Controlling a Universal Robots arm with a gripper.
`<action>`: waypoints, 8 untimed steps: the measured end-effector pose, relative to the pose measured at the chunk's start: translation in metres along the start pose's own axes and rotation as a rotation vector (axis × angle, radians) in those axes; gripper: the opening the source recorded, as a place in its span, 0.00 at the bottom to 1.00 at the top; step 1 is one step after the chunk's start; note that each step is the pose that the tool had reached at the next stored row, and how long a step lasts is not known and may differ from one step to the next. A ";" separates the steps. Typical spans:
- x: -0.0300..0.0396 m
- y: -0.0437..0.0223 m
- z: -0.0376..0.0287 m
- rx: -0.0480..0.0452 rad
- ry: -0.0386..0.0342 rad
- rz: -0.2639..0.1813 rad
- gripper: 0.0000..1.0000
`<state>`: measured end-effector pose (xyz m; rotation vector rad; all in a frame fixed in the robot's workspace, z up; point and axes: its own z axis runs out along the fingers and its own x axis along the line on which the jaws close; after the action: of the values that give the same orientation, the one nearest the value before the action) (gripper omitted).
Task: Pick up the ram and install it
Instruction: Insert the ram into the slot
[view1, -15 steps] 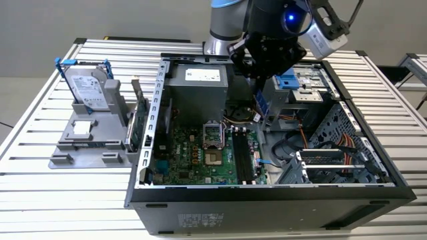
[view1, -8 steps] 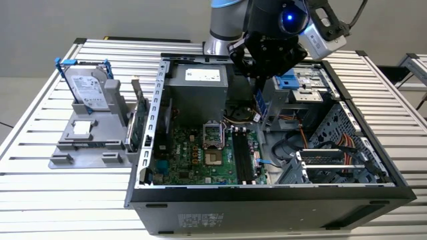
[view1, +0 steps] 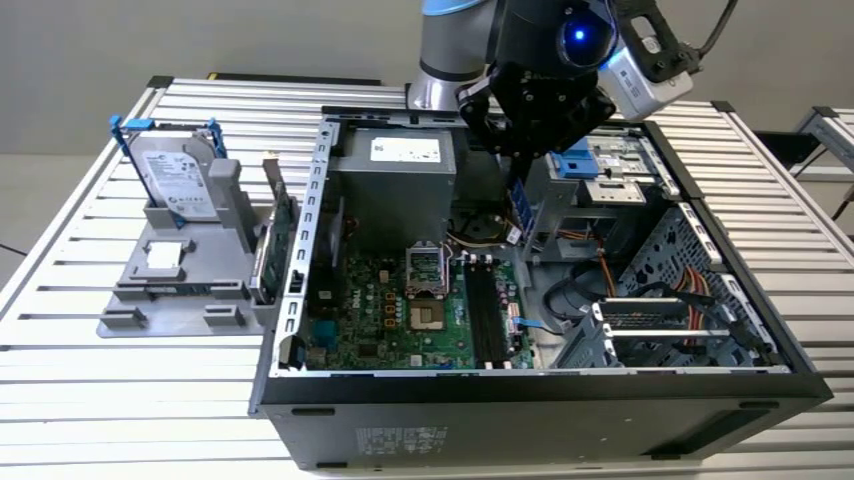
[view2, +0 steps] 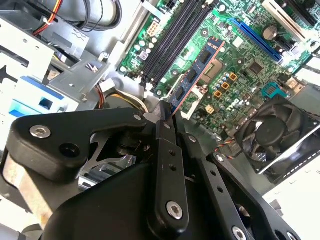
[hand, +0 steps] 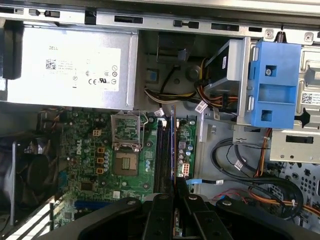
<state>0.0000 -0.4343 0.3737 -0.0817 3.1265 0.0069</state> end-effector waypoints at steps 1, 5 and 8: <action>0.0000 0.0000 0.0004 -0.0002 -0.0001 0.000 0.00; 0.0000 0.0000 0.0022 0.0004 0.0000 0.000 0.00; 0.0000 0.0000 0.0039 0.0009 0.0001 0.000 0.00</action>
<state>0.0000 -0.4343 0.3698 -0.0818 3.1266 0.0055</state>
